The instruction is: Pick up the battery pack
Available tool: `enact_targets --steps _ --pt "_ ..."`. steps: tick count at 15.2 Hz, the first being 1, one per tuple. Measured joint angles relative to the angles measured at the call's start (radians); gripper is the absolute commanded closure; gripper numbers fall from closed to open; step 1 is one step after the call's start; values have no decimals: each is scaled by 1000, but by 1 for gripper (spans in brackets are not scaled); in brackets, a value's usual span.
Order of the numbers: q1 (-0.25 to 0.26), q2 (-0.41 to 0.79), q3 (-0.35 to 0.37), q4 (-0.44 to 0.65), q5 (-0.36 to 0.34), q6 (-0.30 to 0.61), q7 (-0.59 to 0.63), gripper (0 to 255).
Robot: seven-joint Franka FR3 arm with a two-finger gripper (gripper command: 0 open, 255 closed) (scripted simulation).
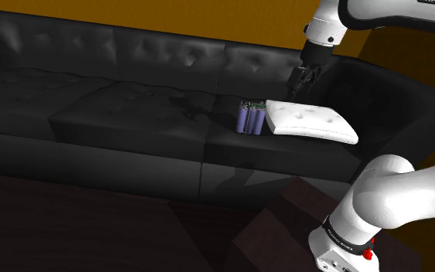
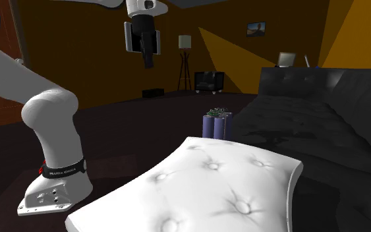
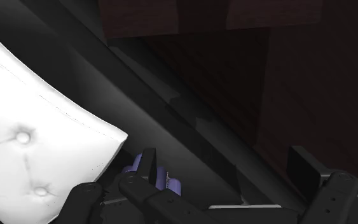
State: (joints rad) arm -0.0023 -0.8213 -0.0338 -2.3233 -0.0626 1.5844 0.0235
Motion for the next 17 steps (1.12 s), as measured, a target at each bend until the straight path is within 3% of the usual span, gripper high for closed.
enact_targets --steps 4,17 --pt "-4 75 -33 22 -20 29 -41 0" --pt "-14 580 -178 236 -64 173 -261 0"
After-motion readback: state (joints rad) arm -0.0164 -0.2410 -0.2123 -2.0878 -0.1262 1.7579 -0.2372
